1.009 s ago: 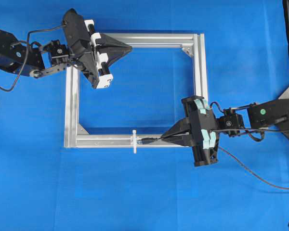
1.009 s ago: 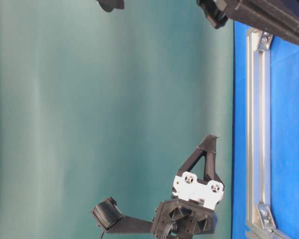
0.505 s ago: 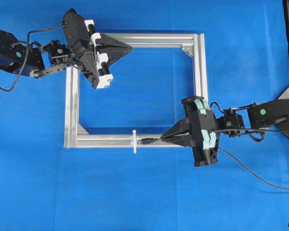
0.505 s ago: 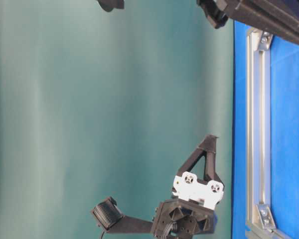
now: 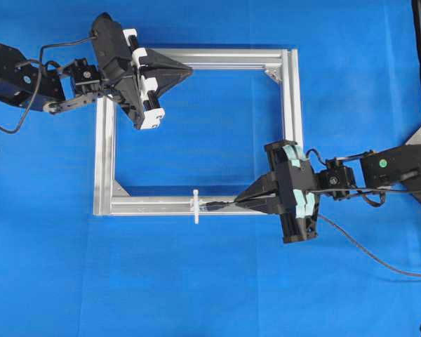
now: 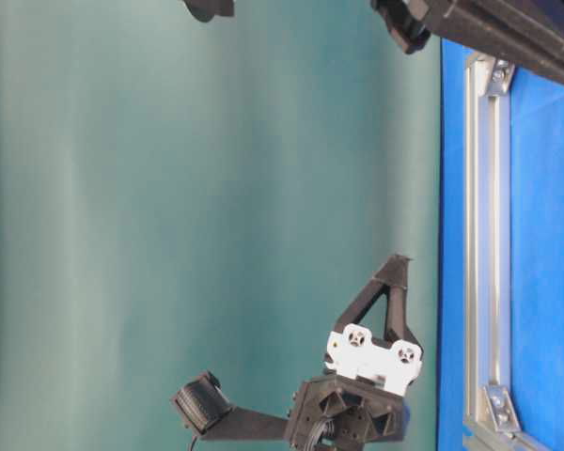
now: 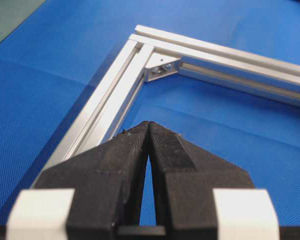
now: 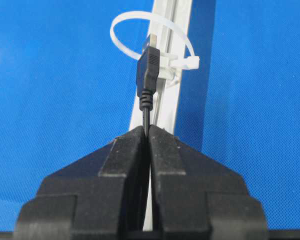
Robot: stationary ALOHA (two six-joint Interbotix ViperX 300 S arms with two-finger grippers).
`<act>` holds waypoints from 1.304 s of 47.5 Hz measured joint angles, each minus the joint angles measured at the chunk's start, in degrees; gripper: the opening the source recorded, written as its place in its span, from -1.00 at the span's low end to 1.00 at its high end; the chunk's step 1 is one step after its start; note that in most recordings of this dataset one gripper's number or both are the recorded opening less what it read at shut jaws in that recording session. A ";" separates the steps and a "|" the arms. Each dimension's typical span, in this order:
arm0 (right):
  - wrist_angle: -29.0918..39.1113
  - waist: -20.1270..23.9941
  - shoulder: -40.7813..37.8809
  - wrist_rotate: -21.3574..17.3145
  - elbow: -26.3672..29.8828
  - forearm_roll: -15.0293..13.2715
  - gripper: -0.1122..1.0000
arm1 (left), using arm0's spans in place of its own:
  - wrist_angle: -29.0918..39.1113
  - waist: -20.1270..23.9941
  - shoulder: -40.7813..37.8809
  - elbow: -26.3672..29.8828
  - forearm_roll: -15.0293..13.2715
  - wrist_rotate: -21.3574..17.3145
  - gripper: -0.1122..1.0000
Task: Insert the wire through the string loop located in the center.
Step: 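Push the USB plug leftward through the white zip-tie loop, then move the open left gripper to the plug emerging from the loop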
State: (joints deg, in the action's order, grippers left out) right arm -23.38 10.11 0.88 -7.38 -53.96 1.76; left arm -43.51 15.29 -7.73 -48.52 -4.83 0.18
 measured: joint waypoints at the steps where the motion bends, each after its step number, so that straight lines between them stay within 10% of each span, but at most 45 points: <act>1: 0.00 0.00 0.00 0.00 0.09 0.00 -0.85 | 0.09 0.00 0.00 0.09 0.00 0.09 -0.80; 62: 0.00 0.09 -11.25 0.00 13.18 0.00 -0.85 | 0.00 0.00 0.00 0.00 0.00 0.00 -0.80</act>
State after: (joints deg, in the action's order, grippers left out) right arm -23.38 10.20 -10.37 -7.38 -40.78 1.76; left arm -43.51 15.29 -7.73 -48.52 -4.83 0.18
